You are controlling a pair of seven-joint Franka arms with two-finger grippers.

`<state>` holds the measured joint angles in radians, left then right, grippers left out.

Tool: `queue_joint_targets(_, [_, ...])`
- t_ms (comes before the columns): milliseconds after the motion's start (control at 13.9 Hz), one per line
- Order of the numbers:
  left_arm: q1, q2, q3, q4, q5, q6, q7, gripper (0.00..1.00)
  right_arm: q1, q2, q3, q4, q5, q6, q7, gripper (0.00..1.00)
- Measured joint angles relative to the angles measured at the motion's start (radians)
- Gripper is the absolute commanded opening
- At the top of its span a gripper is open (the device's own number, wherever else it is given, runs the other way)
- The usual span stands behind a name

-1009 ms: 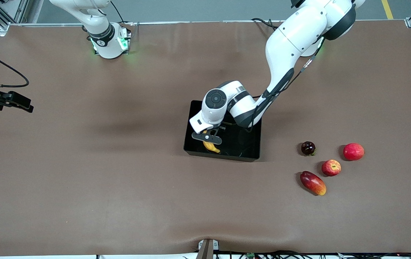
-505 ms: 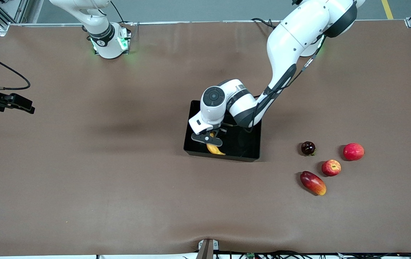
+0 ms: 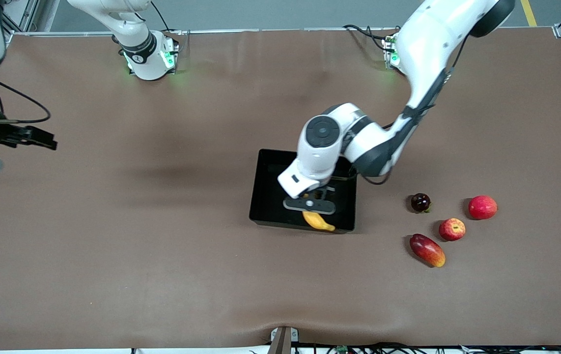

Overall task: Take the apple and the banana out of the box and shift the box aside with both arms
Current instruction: 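Carry the banana out while the right gripper reaches the tray rim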

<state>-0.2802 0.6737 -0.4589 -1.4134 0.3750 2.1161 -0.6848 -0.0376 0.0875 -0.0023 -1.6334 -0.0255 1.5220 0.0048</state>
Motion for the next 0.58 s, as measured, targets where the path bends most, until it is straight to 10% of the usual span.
queue_joint_targets(577, [0.322, -0.126, 0.000, -0.001, -0.013, -0.200, 0.535, 0.00, 0.146, 0.054, 0.008, -0.007, 0.134, -0.009, 0.168, 1.00])
